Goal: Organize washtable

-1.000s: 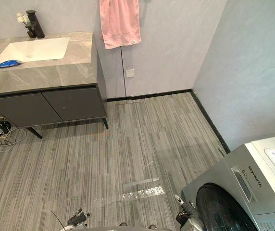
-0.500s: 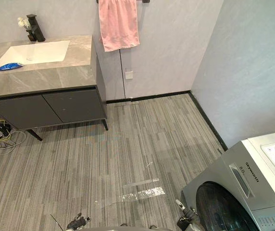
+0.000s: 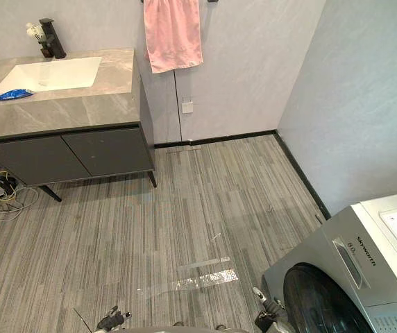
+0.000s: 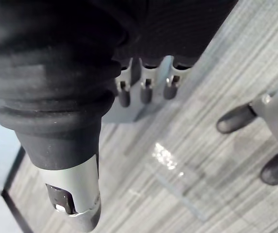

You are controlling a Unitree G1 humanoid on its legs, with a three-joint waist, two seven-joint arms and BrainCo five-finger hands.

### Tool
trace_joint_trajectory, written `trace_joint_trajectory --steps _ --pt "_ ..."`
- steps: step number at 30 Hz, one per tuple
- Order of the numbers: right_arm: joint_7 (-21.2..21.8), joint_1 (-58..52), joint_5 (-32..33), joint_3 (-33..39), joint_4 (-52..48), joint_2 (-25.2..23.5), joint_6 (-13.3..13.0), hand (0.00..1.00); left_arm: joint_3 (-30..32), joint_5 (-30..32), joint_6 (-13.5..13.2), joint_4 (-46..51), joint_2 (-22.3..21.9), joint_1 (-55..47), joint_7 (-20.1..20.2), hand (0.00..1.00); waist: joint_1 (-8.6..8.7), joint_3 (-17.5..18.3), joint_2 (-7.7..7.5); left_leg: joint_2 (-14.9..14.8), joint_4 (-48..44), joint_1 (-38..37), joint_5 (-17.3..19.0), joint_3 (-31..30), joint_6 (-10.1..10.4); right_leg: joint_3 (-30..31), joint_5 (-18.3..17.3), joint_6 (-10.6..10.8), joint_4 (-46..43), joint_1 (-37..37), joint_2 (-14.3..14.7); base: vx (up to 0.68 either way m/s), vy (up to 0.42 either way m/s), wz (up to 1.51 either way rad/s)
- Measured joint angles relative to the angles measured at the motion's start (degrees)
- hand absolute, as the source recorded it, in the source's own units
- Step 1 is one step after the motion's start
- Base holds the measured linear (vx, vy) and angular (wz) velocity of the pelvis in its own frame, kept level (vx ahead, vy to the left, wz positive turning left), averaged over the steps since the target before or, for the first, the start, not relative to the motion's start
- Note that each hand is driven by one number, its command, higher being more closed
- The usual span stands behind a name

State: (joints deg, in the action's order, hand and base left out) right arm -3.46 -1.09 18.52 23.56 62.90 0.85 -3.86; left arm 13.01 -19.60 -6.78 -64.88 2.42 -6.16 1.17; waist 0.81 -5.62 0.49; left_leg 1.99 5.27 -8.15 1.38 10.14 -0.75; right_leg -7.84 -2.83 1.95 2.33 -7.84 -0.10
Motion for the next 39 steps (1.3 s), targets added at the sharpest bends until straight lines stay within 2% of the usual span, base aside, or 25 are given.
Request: trace_joint_trajectory --steps 18,20,22,23,24,25,27,29,30,32,34,35,36,37,38,39 --pt "-0.02 1.36 1.24 -1.42 0.94 -0.33 0.0 0.0 0.0 -0.04 -0.09 0.08 0.22 0.56 -0.01 0.0 -0.15 -0.63 -0.35 0.08 0.33 1.87 0.05 0.77 -0.03 0.78 0.33 -0.5 -0.02 2.2 -0.01 -0.01 -0.004 -0.02" --pt "0.0 1.87 1.73 -1.29 0.82 -0.32 -0.01 0.0 0.0 -0.03 -0.09 0.25 0.22 0.69 0.01 0.0 -0.15 -1.57 -0.05 0.03 0.16 2.0 0.12 1.22 -0.15 1.38 -0.54 0.12 -2.49 3.3 -0.14 0.0 0.012 -0.17" --pt "0.01 1.8 2.33 -0.74 -0.12 -0.4 -0.02 0.0 -0.05 0.0 -0.07 0.29 0.2 0.94 0.02 0.0 -0.12 -2.49 0.48 0.0 0.14 1.8 0.81 1.31 -0.99 1.42 -2.86 1.35 -9.32 6.35 -0.58 -0.01 0.035 -0.09" --pt "0.02 1.66 2.41 -0.3 -0.76 -0.49 -0.04 0.0 -0.06 0.01 -0.07 0.3 0.13 1.16 0.01 0.0 -0.11 -3.29 0.79 -0.12 0.12 1.74 1.23 1.31 -1.25 1.19 -4.03 2.01 -14.29 8.37 -0.86 -0.04 0.066 0.01" --pt "0.07 1.57 2.58 0.24 -1.69 -0.5 -0.12 0.0 -0.07 -0.01 -0.08 0.37 0.1 1.35 0.01 0.0 -0.06 -4.31 1.38 -0.51 -0.41 1.52 1.83 1.37 -2.1 0.82 -4.66 1.99 -22.58 11.98 -1.27 -0.05 0.09 0.06" --pt "-0.01 1.3 3.33 0.29 -2.73 -0.55 -0.2 0.0 -0.03 -0.02 -0.07 0.41 0.2 1.49 -0.04 0.0 -0.06 -4.7 1.34 -0.67 -1.3 1.39 2.43 1.46 -2.9 -0.23 -5.06 1.49 -31.19 16.3 -2.38 0.0 0.083 0.07" --pt "0.01 0.52 3.62 0.67 -3.55 -0.76 -0.29 0.0 0.5 -0.04 -0.06 0.8 0.17 1.7 -0.11 0.0 -0.35 -4.91 1.12 -0.39 -1.87 0.97 3.51 1.17 -3.31 -2.21 -6.79 1.61 -38.7 20.65 -4.67 0.12 0.083 0.01" --pt "-0.01 0.53 3.92 0.84 -3.54 -1.05 -0.29 0.0 1.12 -0.04 -0.02 0.8 0.27 1.67 -0.15 0.0 -0.23 -5.23 0.69 -0.93 -2.33 0.25 4.4 0.93 -3.01 -3.18 -7.89 2.11 -37.84 22.43 -5.07 0.18 0.065 -0.04" --pt "-0.02 0.53 4.1 0.88 -3.57 -1.1 -0.32 0.0 1.16 -0.04 0.0 0.78 0.11 2.08 -0.18 0.0 -0.13 -5.29 0.65 -1.74 -2.49 -0.05 4.95 0.78 -2.46 -4.09 -7.85 2.07 -34.36 23.45 -4.66 0.22 0.03 -0.04" --pt "-0.11 0.49 4.38 1.27 -3.57 -1.09 -0.34 0.0 1.15 0.0 0.04 0.75 -0.46 3.39 -0.17 0.0 -0.13 -5.53 0.87 -3.23 -2.53 -0.66 6.11 0.68 -1.38 -6.27 -6.68 1.88 -27.45 25.35 -3.72 0.3 0.001 -0.04" --pt "-0.15 -0.25 4.5 1.42 -3.6 -1.16 -0.32 0.0 1.2 0.07 0.08 0.73 -1.01 4.76 -0.16 0.0 -0.03 -6.15 0.45 -4.01 -2.25 -2.56 7.8 0.66 0.08 -9.14 -1.86 1.25 -18.23 26.52 -3.35 0.36 -0.042 0.01" --pt "-0.15 -0.83 4.46 1.53 -3.7 -1.68 -0.27 0.0 1.49 0.32 0.03 0.79 -0.88 5.49 -0.08 0.0 -0.04 -6.58 -0.44 -3.77 -2.23 -4.42 9.29 0.56 1.42 -10.72 1.82 1.47 -13.28 27.25 -3.87 0.45 -0.117 0.19" --pt "-0.14 -1.62 4.6 3.55 -3.93 -2.57 -0.23 0.0 1.9 0.66 0.05 0.78 -0.96 6.02 -0.13 0.0 0.09 -6.74 -1.05 -3.49 -2.32 -6.37 10.65 0.18 2.36 -12.21 3.72 0.79 -10.96 28.11 -4.38 0.55 -0.151 0.27" --pt "-0.23 -1.95 4.58 4.29 -4.14 -2.75 -0.25 0.0 2.01 0.69 0.05 0.78 -1.07 6.15 -0.11 0.0 0.21 -6.78 -1.17 -3.53 -2.37 -7.09 11.37 -0.01 2.84 -12.55 3.96 0.5 -10.66 28.42 -4.9 0.53 -0.181 0.52" --pt "-0.18 -2.64 4.51 5.25 -4.39 -2.83 -0.14 0.0 2.48 0.71 0.05 0.83 -1.38 6.03 -0.08 0.0 0.75 -6.72 -1.18 -4.06 -2.96 -8.82 13.59 -1.18 4.28 -12.6 4.42 -0.76 -11.78 28.98 -5.66 0.47 -0.183 0.66" --pt "-0.13 -3.42 4.49 5.79 -5.07 -2.7 -0.06 0.0 3.01 0.69 0.06 0.86 -1.86 5.83 -0.07 0.0 1.73 -6.53 -0.4 -5.45 -3.92 -9.57 15.25 -2.32 5.1 -13.06 7.31 -4.07 -14.99 29.23 -5.58 0.65 -0.269 0.81"
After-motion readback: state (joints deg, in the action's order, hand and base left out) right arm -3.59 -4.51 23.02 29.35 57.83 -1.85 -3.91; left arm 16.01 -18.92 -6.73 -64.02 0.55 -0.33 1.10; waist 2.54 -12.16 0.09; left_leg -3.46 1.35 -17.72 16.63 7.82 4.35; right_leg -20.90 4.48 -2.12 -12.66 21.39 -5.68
